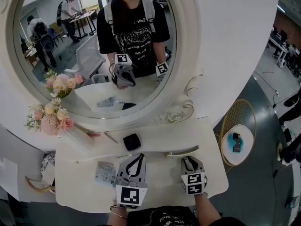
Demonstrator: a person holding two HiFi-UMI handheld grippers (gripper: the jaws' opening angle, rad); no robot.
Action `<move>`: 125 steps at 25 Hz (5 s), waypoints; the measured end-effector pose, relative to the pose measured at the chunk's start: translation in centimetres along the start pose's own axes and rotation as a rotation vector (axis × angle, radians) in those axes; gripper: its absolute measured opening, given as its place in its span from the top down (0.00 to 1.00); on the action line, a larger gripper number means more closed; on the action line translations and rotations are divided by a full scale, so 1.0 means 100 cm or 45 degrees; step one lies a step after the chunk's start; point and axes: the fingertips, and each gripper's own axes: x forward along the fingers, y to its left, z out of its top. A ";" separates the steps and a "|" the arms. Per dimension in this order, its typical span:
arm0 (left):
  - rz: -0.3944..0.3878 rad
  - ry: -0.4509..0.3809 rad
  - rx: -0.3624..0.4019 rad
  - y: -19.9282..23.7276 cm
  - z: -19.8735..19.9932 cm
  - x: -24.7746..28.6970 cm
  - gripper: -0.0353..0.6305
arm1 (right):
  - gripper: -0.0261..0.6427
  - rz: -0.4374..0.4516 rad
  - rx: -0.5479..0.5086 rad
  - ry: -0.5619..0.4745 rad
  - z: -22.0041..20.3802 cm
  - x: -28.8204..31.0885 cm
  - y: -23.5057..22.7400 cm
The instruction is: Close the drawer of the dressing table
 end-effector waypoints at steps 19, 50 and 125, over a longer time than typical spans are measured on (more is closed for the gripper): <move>0.003 0.016 0.004 0.002 -0.002 0.000 0.92 | 0.81 -0.004 0.004 -0.003 0.002 0.006 -0.001; 0.007 0.033 0.000 0.003 -0.007 0.001 0.92 | 0.81 0.001 0.011 -0.009 0.007 0.012 -0.002; 0.014 0.058 -0.006 0.003 -0.015 0.005 0.92 | 0.81 0.018 -0.005 -0.022 0.016 0.021 -0.006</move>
